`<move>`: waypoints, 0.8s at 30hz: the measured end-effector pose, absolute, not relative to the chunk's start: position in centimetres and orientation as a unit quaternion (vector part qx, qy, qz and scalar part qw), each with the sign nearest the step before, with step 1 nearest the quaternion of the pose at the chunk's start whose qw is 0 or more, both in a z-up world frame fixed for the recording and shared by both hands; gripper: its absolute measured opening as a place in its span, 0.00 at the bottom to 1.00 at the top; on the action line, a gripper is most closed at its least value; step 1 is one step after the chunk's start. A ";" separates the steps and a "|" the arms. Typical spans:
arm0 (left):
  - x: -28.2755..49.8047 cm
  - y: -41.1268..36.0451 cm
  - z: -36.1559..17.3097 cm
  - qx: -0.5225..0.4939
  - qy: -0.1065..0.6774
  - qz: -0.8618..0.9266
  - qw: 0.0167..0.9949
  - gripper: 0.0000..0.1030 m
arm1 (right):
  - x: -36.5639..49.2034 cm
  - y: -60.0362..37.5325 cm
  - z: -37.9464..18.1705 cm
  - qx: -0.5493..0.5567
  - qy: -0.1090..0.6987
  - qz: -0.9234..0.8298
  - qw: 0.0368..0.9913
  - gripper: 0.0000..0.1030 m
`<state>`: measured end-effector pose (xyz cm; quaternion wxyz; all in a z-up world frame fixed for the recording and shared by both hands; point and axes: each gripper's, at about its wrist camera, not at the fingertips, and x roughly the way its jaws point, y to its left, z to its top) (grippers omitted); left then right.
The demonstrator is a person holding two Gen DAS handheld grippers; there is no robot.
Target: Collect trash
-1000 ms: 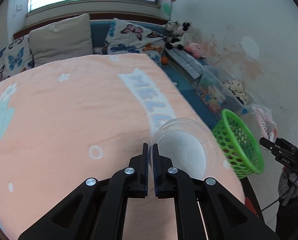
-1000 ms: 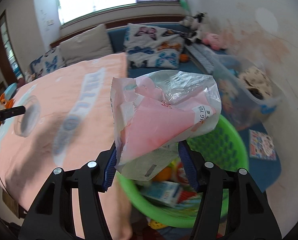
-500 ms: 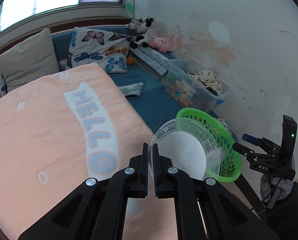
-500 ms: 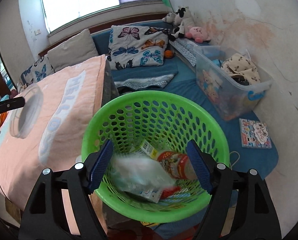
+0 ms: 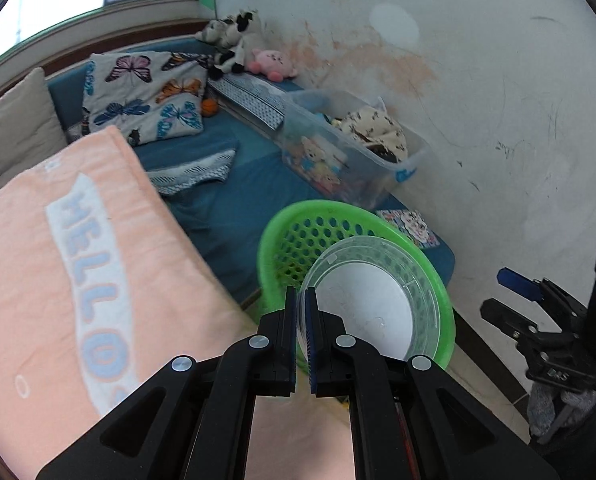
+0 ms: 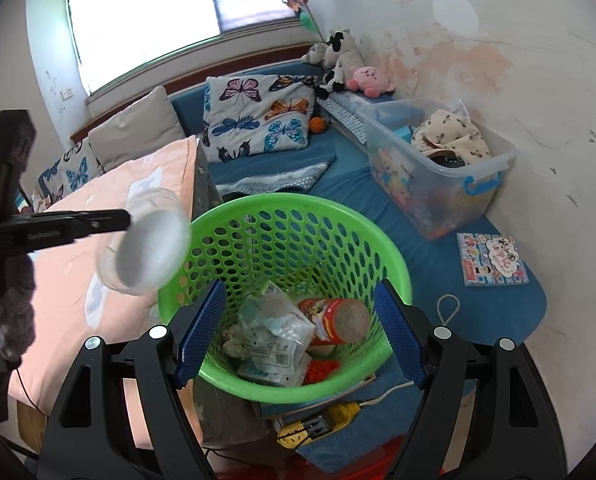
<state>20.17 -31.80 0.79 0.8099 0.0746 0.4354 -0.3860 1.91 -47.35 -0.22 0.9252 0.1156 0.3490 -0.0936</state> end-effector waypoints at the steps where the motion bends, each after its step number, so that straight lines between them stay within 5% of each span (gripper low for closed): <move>1: 20.1 -32.3 0.6 0.076 0.437 -0.386 0.808 0.04 | 1.6 -47.5 -0.2 0.119 0.348 -0.094 0.925 0.74; 10: 19.7 -35.6 -1.3 0.083 0.459 -0.401 0.789 0.06 | 0.4 -47.8 -0.6 0.134 0.345 -0.096 0.924 0.74; 15: 19.2 -35.3 -1.5 0.086 0.455 -0.405 0.788 0.36 | 0.3 -47.6 -0.7 0.140 0.345 -0.092 0.924 0.74; 24: 19.1 -31.2 0.2 0.071 0.436 -0.389 0.808 0.57 | 0.4 -45.1 -0.5 0.140 0.341 -0.068 0.927 0.74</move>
